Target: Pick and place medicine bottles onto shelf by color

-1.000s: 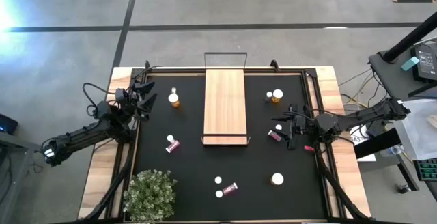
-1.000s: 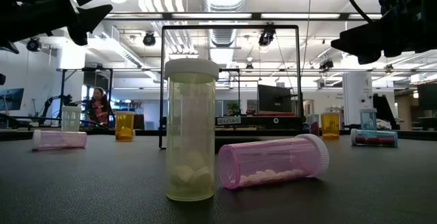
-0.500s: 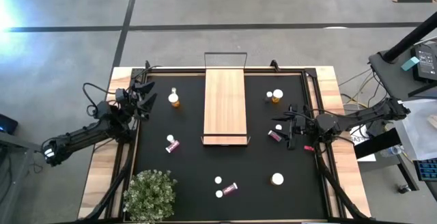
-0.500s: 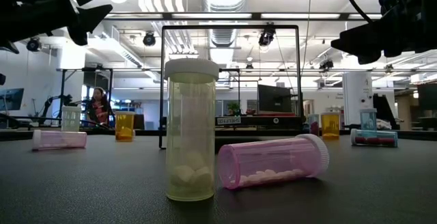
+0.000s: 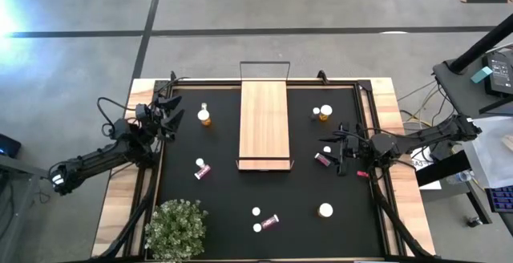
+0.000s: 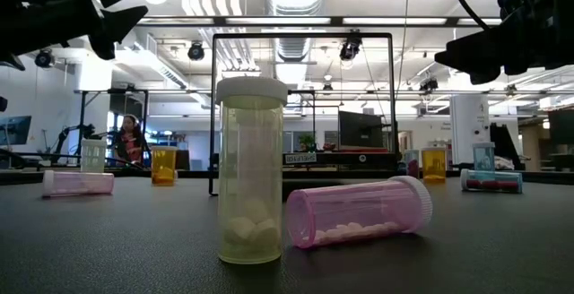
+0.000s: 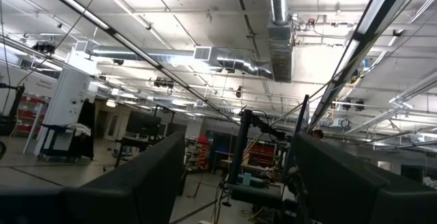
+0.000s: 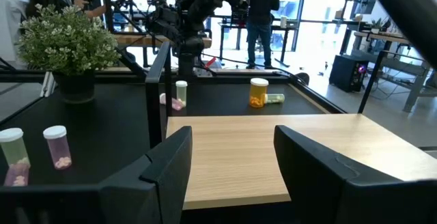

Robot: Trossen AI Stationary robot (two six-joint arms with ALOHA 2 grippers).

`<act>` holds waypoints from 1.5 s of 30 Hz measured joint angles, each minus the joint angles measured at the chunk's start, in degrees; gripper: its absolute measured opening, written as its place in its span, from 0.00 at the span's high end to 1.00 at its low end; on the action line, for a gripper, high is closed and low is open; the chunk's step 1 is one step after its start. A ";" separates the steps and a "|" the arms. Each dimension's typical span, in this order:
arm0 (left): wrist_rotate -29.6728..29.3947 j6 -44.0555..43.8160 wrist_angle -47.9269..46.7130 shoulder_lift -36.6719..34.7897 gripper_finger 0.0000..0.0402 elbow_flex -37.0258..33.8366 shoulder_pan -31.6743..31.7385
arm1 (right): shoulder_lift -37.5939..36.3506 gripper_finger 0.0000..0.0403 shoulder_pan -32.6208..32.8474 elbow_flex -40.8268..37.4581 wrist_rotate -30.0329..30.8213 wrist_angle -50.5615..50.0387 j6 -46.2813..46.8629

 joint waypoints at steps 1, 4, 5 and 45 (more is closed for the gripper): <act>0.01 -0.01 0.00 0.00 0.35 0.01 0.00 | 0.01 0.51 0.01 0.00 -0.01 -0.01 0.00; -0.01 0.00 0.00 0.00 0.35 0.01 0.00 | 0.00 0.51 0.00 -0.01 0.00 -0.01 0.00; 0.01 0.00 0.01 0.00 0.35 0.01 0.02 | 0.00 0.51 0.01 0.01 -0.01 -0.01 0.00; -2.05 5.94 -0.42 6.91 0.35 5.16 0.02 | 0.00 0.51 0.00 0.00 0.00 -0.01 0.00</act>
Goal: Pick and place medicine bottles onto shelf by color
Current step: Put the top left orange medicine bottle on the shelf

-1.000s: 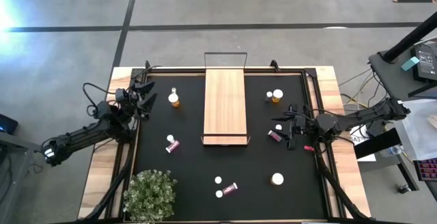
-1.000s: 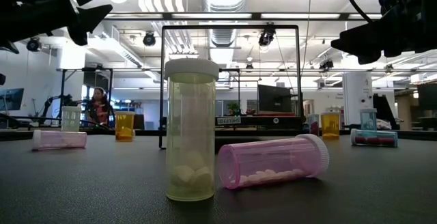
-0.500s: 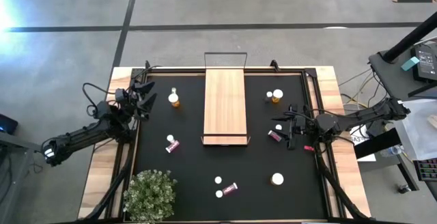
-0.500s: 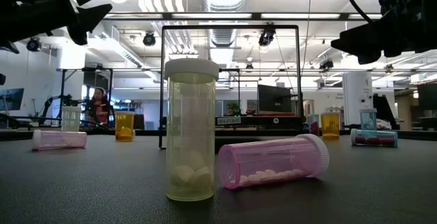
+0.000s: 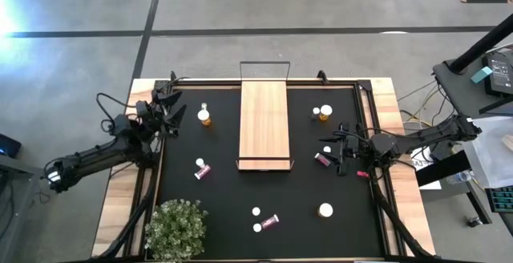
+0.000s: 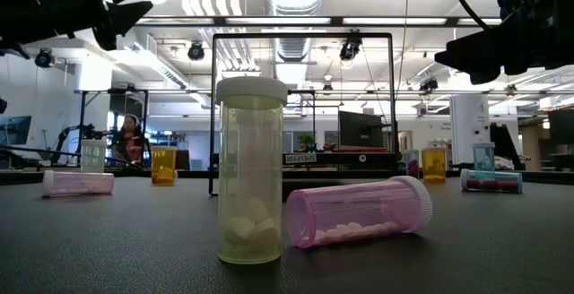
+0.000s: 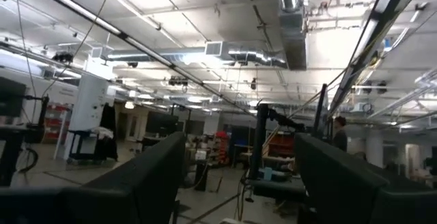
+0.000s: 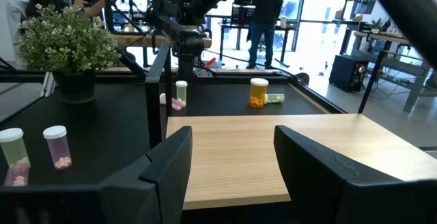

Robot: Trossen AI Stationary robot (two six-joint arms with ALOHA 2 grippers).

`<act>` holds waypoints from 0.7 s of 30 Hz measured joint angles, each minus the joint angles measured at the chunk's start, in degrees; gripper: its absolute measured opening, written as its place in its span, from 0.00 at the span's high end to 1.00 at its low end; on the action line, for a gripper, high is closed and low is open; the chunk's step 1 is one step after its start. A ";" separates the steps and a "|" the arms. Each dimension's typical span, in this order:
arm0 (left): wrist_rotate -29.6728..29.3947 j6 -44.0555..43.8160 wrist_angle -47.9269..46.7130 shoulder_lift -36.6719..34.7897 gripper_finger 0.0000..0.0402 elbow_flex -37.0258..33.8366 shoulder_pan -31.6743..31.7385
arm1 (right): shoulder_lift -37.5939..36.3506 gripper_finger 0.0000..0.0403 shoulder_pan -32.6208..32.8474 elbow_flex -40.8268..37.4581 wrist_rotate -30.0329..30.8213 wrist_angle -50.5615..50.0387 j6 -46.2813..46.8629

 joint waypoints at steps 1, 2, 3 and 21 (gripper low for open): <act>-0.31 0.01 -0.14 1.18 0.35 0.39 0.00 | 0.02 0.51 -0.01 0.01 -0.01 0.02 0.00; -1.05 0.00 -0.98 2.44 0.35 0.99 0.00 | 0.01 0.51 0.01 0.00 -0.01 0.02 0.00; -2.11 0.02 -2.19 3.72 0.35 1.68 0.00 | 0.01 0.51 -0.01 0.00 0.00 0.01 0.00; -21.13 -4.86 -33.32 30.28 0.35 24.40 0.07 | 0.00 0.51 0.00 0.00 -0.01 0.02 0.00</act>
